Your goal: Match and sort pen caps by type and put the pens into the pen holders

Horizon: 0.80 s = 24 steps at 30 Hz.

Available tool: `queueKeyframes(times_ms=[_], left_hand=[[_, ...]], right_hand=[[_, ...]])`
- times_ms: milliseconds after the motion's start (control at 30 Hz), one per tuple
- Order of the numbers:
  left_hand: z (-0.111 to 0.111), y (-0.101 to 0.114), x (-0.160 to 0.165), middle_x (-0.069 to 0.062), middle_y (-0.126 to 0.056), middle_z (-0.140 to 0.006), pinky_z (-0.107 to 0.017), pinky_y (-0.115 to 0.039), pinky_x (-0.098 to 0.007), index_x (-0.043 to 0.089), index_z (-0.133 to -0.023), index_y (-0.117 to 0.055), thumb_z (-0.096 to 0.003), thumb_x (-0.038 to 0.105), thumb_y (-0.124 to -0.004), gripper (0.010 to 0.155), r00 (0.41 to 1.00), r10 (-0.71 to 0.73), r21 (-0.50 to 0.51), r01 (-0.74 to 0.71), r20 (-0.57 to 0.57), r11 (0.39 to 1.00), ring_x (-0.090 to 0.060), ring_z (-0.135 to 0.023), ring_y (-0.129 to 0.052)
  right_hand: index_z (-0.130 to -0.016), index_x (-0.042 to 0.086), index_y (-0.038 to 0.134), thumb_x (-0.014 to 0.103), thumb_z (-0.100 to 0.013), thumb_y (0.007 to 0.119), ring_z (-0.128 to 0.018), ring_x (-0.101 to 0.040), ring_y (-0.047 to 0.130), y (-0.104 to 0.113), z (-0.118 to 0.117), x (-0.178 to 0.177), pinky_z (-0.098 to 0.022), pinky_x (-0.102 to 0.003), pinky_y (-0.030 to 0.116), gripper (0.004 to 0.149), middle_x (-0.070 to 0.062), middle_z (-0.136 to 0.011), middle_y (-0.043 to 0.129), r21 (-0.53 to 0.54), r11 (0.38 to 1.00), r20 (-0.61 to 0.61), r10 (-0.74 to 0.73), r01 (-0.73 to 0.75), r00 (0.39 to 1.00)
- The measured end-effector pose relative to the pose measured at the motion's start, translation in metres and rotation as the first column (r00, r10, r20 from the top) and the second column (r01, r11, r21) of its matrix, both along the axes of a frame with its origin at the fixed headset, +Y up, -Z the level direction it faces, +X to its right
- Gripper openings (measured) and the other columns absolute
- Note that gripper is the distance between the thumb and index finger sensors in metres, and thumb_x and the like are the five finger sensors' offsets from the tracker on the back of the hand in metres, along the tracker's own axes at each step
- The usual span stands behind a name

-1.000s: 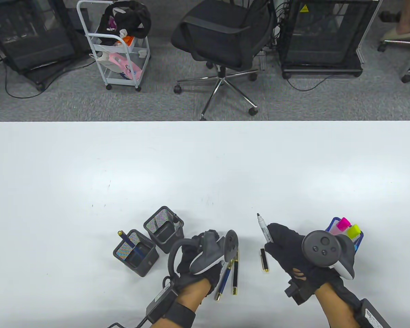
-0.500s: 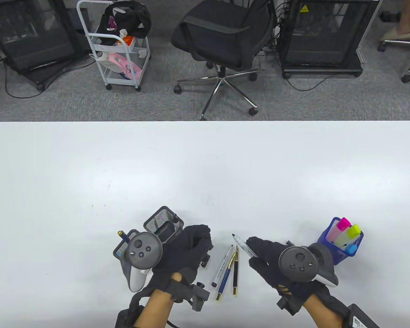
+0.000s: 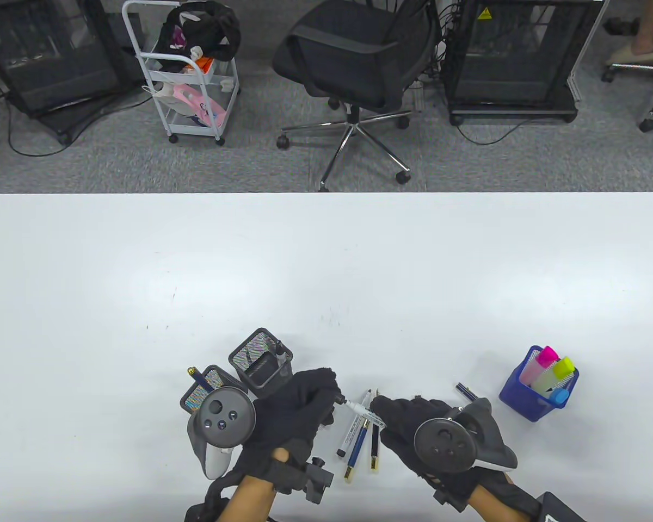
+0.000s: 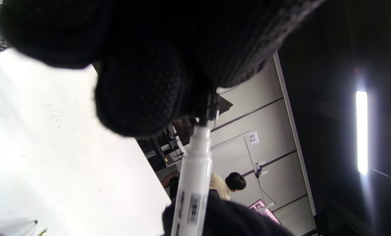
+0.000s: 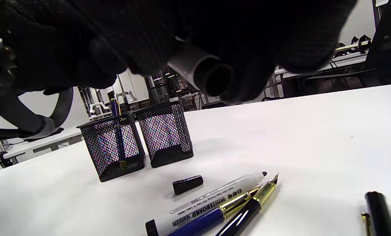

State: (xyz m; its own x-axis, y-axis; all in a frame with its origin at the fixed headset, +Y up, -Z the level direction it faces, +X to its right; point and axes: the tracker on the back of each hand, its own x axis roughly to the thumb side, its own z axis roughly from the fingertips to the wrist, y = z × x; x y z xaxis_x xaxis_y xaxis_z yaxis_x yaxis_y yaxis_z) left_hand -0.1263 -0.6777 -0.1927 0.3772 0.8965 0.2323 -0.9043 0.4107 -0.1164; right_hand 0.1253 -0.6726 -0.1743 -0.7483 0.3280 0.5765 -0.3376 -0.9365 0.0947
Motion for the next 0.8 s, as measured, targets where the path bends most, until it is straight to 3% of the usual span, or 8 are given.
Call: queueKeyframes(times_ms=[133, 300, 400, 467, 600, 667, 733, 800], left_hand=[[0.000, -0.005, 0.011, -0.020, -0.107, -0.072, -0.025, -0.094, -0.047, 0.011, -0.083, -0.092, -0.0453, 0.028, -0.090, 0.042, 0.997, -0.067, -0.021, 0.068, 0.025, 0.997, -0.026, -0.038, -0.116], [-0.002, -0.012, 0.014, -0.021, -0.107, -0.070, -0.026, -0.096, -0.047, 0.012, -0.079, -0.093, -0.0431, 0.027, -0.093, 0.039, 0.999, 0.018, -0.116, -0.013, 0.040, 0.993, -0.025, -0.041, -0.119], [-0.003, -0.011, 0.015, -0.021, -0.108, -0.068, -0.027, -0.097, -0.047, 0.012, -0.079, -0.093, -0.0428, 0.028, -0.093, 0.040, 0.998, 0.041, -0.117, -0.036, 0.040, 0.993, -0.025, -0.044, -0.120], [-0.002, -0.012, 0.016, -0.020, -0.106, -0.072, -0.030, -0.097, -0.047, 0.013, -0.081, -0.091, -0.0435, 0.028, -0.093, 0.040, 0.998, 0.028, -0.100, -0.022, 0.055, 0.995, -0.025, -0.048, -0.118], [0.002, 0.000, 0.020, -0.022, -0.103, -0.077, -0.039, -0.091, -0.055, 0.013, -0.085, -0.089, -0.0449, 0.024, -0.092, 0.042, 0.996, -0.054, 0.084, 0.048, 0.068, 0.995, -0.030, -0.053, -0.113], [0.006, 0.020, 0.014, -0.022, -0.101, -0.079, -0.042, -0.087, -0.058, 0.014, -0.087, -0.089, -0.0457, 0.022, -0.090, 0.042, 0.988, -0.149, 0.217, 0.137, 0.040, 0.967, -0.032, -0.055, -0.111], [0.009, 0.039, -0.001, -0.021, -0.101, -0.081, -0.043, -0.087, -0.058, 0.016, -0.088, -0.090, -0.0460, 0.022, -0.089, 0.043, 0.975, -0.216, 0.315, 0.222, -0.056, 0.923, -0.031, -0.057, -0.110], [0.012, 0.055, -0.018, -0.020, -0.100, -0.082, -0.045, -0.086, -0.059, 0.018, -0.089, -0.090, -0.0469, 0.022, -0.087, 0.043, 0.967, -0.215, 0.339, 0.249, -0.135, 0.907, -0.032, -0.059, -0.108]], right_hand=[[-0.092, 0.008, 0.071, 0.030, -0.043, 0.086, -0.059, -0.033, 0.103, -0.002, 0.002, -0.001, -0.048, -0.049, 0.088, 0.056, -0.018, -0.077, 0.094, 0.019, 0.999, -0.011, 0.050, -0.050, 0.999], [-0.087, 0.006, 0.072, 0.026, -0.035, 0.077, -0.053, -0.032, 0.104, 0.005, 0.007, -0.006, -0.046, -0.049, 0.088, 0.056, -0.017, -0.071, 0.096, 0.205, 0.970, 0.036, 0.129, -0.133, 0.991], [-0.085, 0.004, 0.074, 0.025, -0.035, 0.077, -0.051, -0.033, 0.104, 0.007, 0.007, -0.007, -0.044, -0.051, 0.088, 0.054, -0.019, -0.069, 0.096, 0.151, 0.986, 0.039, 0.067, -0.072, 0.997], [-0.084, 0.005, 0.075, 0.027, -0.036, 0.080, -0.050, -0.031, 0.106, 0.003, 0.006, -0.006, -0.043, -0.048, 0.090, 0.054, -0.017, -0.069, 0.098, 0.192, 0.979, 0.030, 0.060, -0.065, 0.998], [-0.088, 0.006, 0.071, 0.032, -0.040, 0.087, -0.057, -0.032, 0.105, 0.001, 0.000, -0.006, -0.046, -0.047, 0.090, 0.057, -0.016, -0.074, 0.095, 0.071, 0.996, 0.014, 0.045, -0.046, 0.999], [-0.091, 0.007, 0.069, 0.035, -0.040, 0.086, -0.061, -0.033, 0.104, 0.004, -0.002, -0.001, -0.047, -0.049, 0.089, 0.060, -0.018, -0.078, 0.093, 0.122, 0.992, 0.043, 0.013, -0.018, 0.999], [-0.093, 0.007, 0.067, 0.036, -0.041, 0.085, -0.064, -0.033, 0.103, 0.006, -0.004, 0.007, -0.049, -0.050, 0.088, 0.062, -0.018, -0.081, 0.091, 0.141, 0.988, 0.079, 0.047, -0.058, 0.996], [-0.093, 0.007, 0.066, 0.034, -0.042, 0.085, -0.065, -0.034, 0.102, 0.007, -0.008, 0.015, -0.050, -0.051, 0.087, 0.061, -0.018, -0.082, 0.090, 0.157, 0.985, 0.120, 0.051, -0.070, 0.991]])
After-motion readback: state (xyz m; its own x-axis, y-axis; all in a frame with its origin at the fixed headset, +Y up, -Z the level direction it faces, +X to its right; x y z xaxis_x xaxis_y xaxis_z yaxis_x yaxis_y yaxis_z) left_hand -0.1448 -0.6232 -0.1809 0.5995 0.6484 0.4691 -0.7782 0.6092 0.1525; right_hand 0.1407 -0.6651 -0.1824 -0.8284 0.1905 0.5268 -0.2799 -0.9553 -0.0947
